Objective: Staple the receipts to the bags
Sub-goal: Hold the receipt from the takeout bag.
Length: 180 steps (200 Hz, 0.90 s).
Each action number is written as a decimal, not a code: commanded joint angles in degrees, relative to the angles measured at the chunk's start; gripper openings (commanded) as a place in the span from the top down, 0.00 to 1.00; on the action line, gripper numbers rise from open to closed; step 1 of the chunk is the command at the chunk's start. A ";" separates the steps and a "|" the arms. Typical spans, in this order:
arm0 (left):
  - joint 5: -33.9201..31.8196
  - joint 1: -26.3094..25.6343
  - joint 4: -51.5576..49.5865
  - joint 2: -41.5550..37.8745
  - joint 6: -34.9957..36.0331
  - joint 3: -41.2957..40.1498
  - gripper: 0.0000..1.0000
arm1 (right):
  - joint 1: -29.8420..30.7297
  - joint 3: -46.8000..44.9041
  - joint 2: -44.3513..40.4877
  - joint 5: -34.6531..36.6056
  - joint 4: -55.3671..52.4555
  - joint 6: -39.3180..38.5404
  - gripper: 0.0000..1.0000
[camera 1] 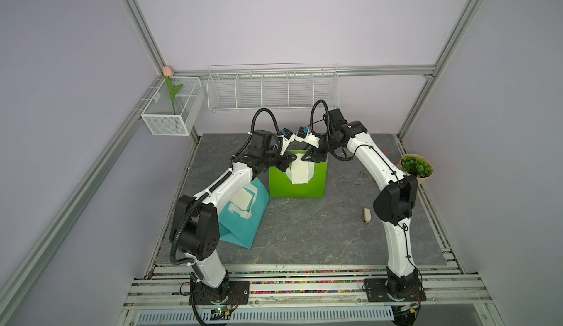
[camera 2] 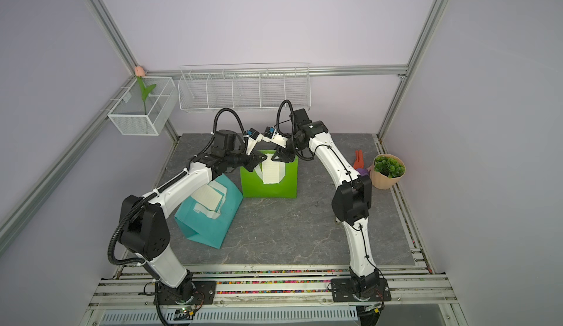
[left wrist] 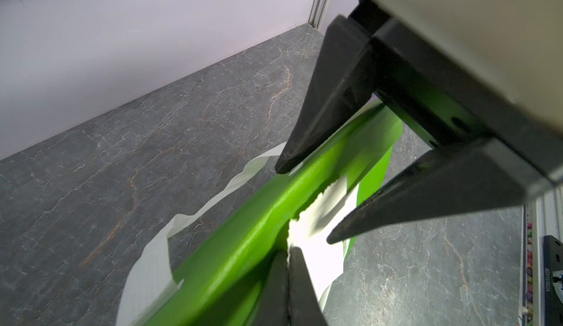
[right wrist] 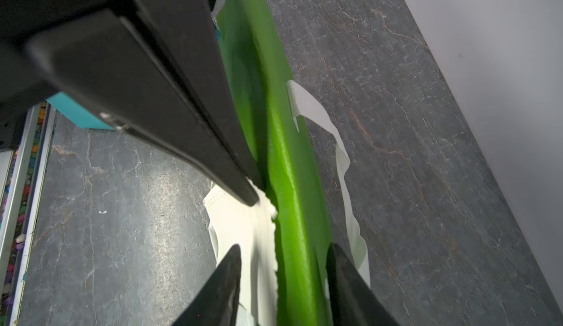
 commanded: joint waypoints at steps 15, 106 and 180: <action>0.78 -0.03 0.25 -1.15 2.71 0.09 1.00 | 0.26 1.12 0.94 -1.05 -0.34 -0.42 0.55; 1.46 -0.02 2.64 -2.28 2.69 -1.07 1.00 | 0.41 1.20 1.36 -0.72 0.18 0.12 0.58; -1.31 -0.03 1.08 0.20 3.38 0.72 0.98 | 0.69 1.42 1.80 0.30 0.90 0.64 0.93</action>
